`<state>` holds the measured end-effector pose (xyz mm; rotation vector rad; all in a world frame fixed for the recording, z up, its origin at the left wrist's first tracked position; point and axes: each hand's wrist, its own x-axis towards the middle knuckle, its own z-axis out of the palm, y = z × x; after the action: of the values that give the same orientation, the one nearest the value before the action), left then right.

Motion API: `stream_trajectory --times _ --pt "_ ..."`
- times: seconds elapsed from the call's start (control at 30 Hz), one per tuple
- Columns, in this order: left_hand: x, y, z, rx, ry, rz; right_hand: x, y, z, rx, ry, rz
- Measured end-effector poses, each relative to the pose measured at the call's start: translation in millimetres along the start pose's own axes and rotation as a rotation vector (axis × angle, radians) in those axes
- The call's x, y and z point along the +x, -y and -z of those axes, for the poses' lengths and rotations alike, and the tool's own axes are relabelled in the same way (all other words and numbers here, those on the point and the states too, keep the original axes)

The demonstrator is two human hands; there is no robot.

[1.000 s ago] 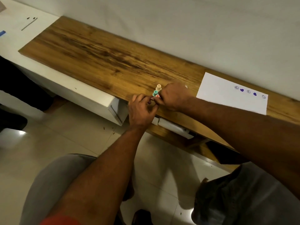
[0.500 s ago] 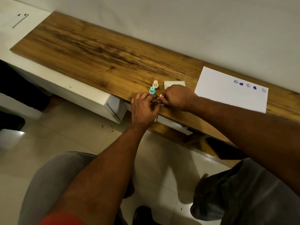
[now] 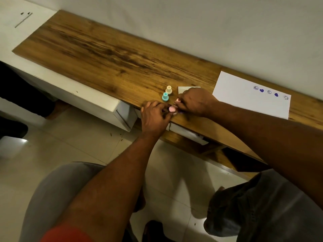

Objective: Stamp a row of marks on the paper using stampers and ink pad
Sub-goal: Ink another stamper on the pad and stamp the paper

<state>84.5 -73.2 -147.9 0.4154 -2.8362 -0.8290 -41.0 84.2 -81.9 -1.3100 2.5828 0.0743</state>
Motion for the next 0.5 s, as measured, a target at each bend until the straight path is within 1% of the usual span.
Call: stream_trajectory --times 0.2,0.37,0.4,0.5 --pt "-4 -2 4 0.036 -0.008 -0.011 -22 -25 -6 -0.089 -0.102 -0.138" --pt "-3 -17 7 0.069 -0.112 -0.187 -41 -39 -12 -0.038 -0.149 -0.25" --pt "1 -24 8 0.083 -0.09 -0.219 -44 -40 -14 -0.025 -0.148 -0.258" --pt "20 -48 4 0.154 0.088 -0.236 -52 -44 -19 -0.021 -0.156 -0.262"
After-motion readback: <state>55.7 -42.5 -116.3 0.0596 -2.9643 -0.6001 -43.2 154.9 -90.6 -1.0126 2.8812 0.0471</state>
